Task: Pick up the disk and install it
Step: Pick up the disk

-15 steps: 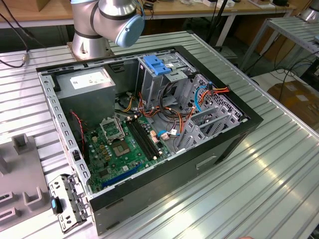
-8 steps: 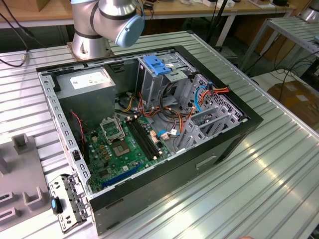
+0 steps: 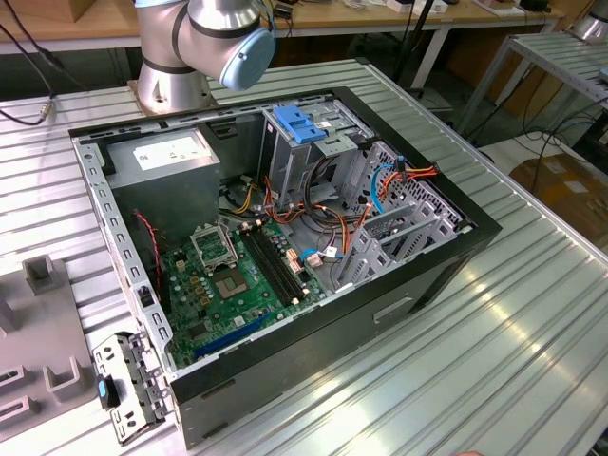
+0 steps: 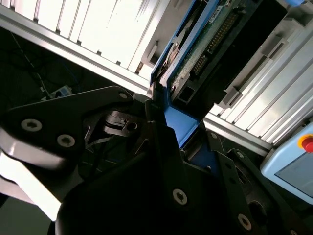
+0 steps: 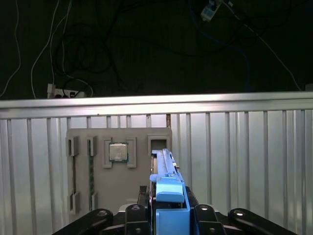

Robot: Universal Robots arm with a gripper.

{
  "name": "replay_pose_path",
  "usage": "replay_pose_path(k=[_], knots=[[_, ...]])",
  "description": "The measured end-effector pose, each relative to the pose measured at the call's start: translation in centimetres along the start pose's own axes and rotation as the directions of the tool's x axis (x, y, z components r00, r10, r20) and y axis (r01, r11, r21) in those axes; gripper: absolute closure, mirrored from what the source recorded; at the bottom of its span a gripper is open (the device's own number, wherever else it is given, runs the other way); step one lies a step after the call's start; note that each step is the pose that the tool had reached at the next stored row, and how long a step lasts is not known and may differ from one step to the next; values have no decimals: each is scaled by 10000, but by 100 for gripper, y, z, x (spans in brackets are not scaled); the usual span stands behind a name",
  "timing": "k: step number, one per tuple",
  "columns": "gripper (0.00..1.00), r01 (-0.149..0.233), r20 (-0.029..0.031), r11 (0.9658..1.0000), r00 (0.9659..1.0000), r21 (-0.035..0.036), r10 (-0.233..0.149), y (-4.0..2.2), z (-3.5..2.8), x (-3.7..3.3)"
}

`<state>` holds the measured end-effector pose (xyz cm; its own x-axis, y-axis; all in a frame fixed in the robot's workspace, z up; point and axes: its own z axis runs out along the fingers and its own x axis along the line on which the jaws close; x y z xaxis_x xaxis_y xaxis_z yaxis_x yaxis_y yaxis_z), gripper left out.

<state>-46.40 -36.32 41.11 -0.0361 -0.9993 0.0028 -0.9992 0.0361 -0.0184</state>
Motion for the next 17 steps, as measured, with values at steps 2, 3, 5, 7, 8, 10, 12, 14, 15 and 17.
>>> replay_pose_path(k=[2, 3, 5, 7, 8, 10, 12, 14, 15, 17], knots=[[63, 0, 0, 10000, 10000, 0, 0, 0, -18, 0], [63, 0, 0, 10000, 10000, -1, 0, 0, -23, 0], [63, 1, -1, 10000, 10000, -1, -1, -1, -38, 0], [63, 1, -2, 10000, 10000, 0, -1, -1, -61, 0], [63, -1, -2, 10000, 10000, -2, 1, -1, -72, 0], [63, 0, -2, 10000, 10000, -3, 0, -2, -95, 0], [63, 0, -2, 10000, 10000, -6, 0, -2, -126, 0], [63, 0, -2, 10000, 10000, -8, 0, -2, -143, 0], [63, 0, -2, 10000, 10000, -9, 0, -2, -154, 0], [63, 0, -2, 10000, 10000, -12, 0, -3, -170, 0]])
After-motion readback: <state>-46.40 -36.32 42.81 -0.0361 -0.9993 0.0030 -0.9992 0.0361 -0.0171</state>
